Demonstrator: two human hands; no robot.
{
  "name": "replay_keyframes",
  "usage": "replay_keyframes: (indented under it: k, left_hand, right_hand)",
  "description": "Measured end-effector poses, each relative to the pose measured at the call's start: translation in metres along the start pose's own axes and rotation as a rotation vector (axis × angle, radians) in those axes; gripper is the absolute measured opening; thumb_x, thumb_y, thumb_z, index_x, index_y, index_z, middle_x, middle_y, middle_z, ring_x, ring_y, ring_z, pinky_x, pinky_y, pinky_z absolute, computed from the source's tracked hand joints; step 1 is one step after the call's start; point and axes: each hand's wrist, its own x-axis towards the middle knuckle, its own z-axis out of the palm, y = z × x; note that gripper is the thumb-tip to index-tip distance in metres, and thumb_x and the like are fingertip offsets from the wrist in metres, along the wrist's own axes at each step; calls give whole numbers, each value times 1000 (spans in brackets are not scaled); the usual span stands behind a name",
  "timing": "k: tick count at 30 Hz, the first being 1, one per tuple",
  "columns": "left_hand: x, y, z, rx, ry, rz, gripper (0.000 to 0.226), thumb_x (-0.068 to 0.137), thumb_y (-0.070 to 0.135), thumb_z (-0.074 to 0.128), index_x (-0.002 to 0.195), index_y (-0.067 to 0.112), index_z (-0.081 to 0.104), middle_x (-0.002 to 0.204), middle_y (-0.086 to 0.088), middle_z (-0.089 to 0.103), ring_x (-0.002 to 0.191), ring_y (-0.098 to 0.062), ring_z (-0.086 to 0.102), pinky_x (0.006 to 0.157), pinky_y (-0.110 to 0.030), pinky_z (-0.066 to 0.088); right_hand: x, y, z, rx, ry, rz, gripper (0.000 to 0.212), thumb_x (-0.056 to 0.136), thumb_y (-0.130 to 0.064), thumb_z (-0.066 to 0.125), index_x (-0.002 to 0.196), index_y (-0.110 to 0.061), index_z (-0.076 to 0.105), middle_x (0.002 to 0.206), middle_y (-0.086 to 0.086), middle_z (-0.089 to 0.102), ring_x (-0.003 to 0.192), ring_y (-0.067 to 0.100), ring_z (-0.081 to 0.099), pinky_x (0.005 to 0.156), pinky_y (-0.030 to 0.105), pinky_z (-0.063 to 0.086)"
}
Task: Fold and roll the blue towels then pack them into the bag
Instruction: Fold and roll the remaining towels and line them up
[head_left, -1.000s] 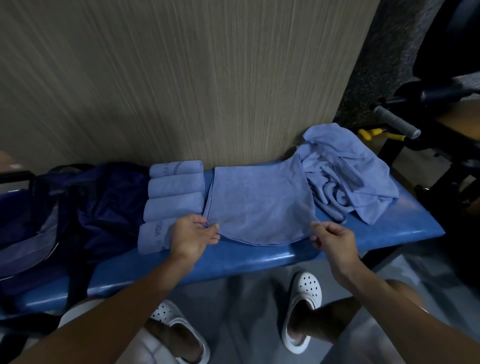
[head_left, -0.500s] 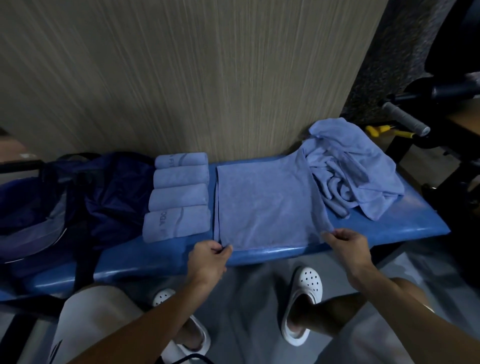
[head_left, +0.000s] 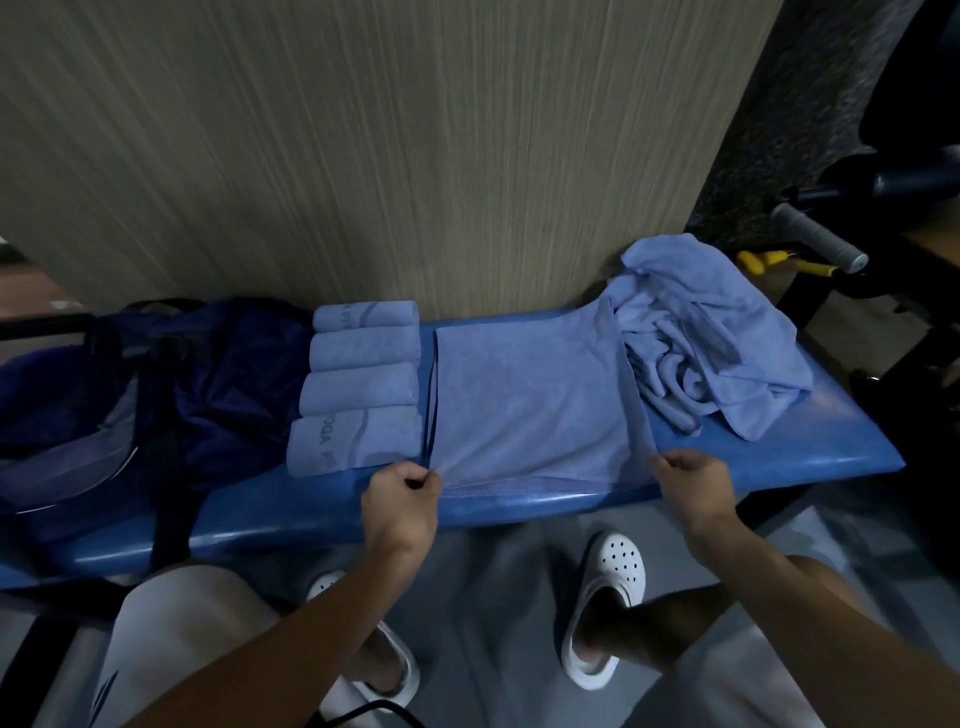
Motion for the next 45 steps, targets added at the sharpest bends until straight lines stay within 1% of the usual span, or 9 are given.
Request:
replay_keyframes:
  k: [8,17,22,26,28,32,37,41,45]
  left_hand:
    - [2,2,-3,80,-12,21,9,85,13,70,77,13,73,67,7,63,68,-11,61,68,-22,42]
    - [4,3,-1,78,-34,25,16,84,11,71,70,19,67,66,8,64,71,-14,64,70,-23,48]
    - [8,18,-5,-265,-55,-73,8,86,4,70,81,9,67,70,-3,68,64,-18,68,69,-27,56]
    - [14,48,-19,-550,-92,-130,6,88,0,67,94,1,64,81,-8,66,68,-17,67,63,-17,56]
    - [18,66,-29,-649,-118,-145,3,90,1,66,92,1,63,88,-12,67,75,-20,68,71,-23,59]
    - [26,99,-48,-790,-163,-129,3,91,0,64,89,-2,62,93,-14,67,86,-21,69,88,-33,55]
    - [36,131,-73,-804,-122,0,7,87,-4,67,85,2,63,77,-10,65,77,-18,66,80,-31,59]
    - [43,140,-93,-808,-150,142,11,86,-4,67,91,4,62,81,-10,66,75,-13,67,76,-27,60]
    - [47,147,-106,-720,-173,267,10,87,-4,66,89,6,65,84,-10,68,75,-12,67,73,-22,58]
  right_hand:
    - [1,6,-1,-63,9,35,23,82,-11,75,62,-7,64,61,8,59,61,21,53,61,32,43]
    - [-3,5,-9,288,-63,178,13,81,-7,75,75,-1,65,63,9,58,59,18,52,54,25,47]
    - [-2,0,-18,535,-121,237,13,83,-1,72,76,-5,62,71,10,59,71,19,58,67,25,52]
    - [-1,-18,-27,664,-132,262,15,85,2,67,77,-6,58,67,8,60,69,17,58,62,22,52]
    - [-3,-33,-32,713,-164,265,11,85,2,66,83,-6,58,70,7,61,70,15,58,62,21,51]
    - [-6,-71,-42,854,-204,200,20,87,5,60,77,-11,54,70,5,58,74,14,58,69,24,46]
    - [-10,-115,-52,894,-232,33,22,90,5,57,86,-16,54,64,-1,63,60,8,60,53,16,49]
    - [-18,-142,-60,810,-225,-113,25,89,6,58,96,-17,60,80,3,57,71,12,57,58,17,49]
    - [-25,-162,-62,767,-214,-209,25,88,9,58,92,-16,63,75,-1,58,70,12,59,68,20,50]
